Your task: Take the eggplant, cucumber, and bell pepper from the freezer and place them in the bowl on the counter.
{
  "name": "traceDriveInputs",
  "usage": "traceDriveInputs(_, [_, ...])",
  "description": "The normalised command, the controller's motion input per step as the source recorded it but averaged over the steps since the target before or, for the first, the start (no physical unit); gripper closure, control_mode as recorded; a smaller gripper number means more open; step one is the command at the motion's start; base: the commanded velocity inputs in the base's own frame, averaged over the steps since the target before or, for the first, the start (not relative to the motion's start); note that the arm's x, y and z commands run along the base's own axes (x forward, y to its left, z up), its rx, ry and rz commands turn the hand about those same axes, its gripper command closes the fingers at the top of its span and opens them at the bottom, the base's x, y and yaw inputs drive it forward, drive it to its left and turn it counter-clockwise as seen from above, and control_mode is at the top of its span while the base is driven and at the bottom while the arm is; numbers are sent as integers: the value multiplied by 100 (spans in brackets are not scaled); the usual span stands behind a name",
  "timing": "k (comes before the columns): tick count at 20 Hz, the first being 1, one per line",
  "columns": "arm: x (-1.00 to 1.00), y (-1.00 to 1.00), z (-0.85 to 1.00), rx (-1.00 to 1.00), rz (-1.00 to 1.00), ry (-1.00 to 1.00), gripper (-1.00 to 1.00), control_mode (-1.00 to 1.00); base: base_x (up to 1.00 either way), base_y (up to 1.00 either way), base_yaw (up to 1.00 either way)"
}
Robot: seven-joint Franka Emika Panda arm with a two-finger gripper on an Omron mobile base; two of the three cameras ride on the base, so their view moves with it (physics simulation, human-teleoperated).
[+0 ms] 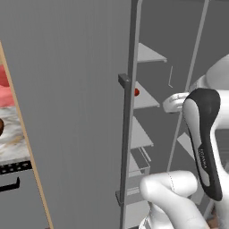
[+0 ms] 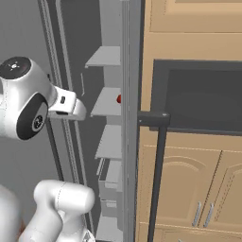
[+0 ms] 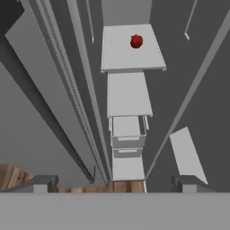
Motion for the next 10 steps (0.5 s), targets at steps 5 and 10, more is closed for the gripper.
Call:
traceDriveInputs(5, [35, 0, -31, 0, 0, -1, -100, -100, 0, 0, 0])
traceDriveInputs(10, [25, 0, -39, 0, 0, -4, -100, -100, 0, 0, 0])
